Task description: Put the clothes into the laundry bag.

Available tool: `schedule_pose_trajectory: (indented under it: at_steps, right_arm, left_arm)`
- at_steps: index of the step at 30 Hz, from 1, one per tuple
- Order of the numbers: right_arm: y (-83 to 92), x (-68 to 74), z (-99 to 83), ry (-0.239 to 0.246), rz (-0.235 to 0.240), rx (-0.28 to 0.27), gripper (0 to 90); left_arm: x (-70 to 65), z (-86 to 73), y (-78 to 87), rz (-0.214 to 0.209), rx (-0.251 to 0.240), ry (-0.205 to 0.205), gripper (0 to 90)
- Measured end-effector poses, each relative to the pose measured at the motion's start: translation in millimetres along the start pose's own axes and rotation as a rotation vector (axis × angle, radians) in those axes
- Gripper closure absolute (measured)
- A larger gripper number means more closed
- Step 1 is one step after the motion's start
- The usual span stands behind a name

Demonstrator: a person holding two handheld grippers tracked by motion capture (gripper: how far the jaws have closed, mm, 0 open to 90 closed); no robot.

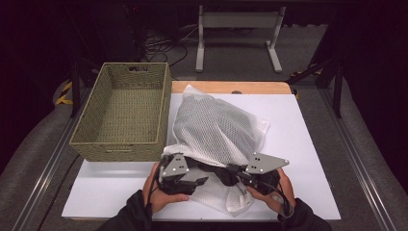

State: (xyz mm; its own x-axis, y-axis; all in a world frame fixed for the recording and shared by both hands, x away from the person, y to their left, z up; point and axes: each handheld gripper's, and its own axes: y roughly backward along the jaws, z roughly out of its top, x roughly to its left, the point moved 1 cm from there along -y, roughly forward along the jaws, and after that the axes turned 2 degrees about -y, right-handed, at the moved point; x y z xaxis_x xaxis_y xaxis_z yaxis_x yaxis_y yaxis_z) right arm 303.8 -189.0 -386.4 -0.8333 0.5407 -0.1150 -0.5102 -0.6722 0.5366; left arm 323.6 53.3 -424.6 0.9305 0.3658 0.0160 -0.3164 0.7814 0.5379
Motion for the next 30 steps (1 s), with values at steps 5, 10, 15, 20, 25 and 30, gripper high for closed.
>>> schedule_pose_trajectory:
  at_steps: [5, 10, 15, 20, 25, 30]
  right_arm:
    - [-4.2, 0.8, 0.0, 0.002, 0.007, 0.005, 89.8]
    - [-7.4, 1.6, -2.8, 0.003, 0.017, 0.018, 89.7]
    - [-8.5, 3.0, -3.4, -0.006, 0.031, 0.022, 89.7]
    - [-9.5, 4.4, -4.2, -0.007, 0.046, 0.029, 89.8]
    - [-11.8, 8.1, -7.1, 0.028, 0.042, 0.067, 90.0]
    - [-9.2, 13.6, -8.2, 0.054, 0.030, 0.081, 89.9]
  left_arm:
    - [-11.7, 14.0, -39.8, -0.001, 0.008, -0.008, 37.1]
    - [-1.9, 16.1, -61.6, 0.106, 0.017, 0.030, 59.9]
    - [16.1, 16.9, -62.3, 0.232, 0.035, 0.002, 87.2]
    - [34.9, 15.0, -47.8, 0.327, -0.008, 0.072, 87.4]
    - [54.9, 6.7, -39.8, 0.404, -0.029, 0.141, 87.5]
    - [58.7, 2.6, -34.7, 0.374, -0.037, 0.173, 87.2]
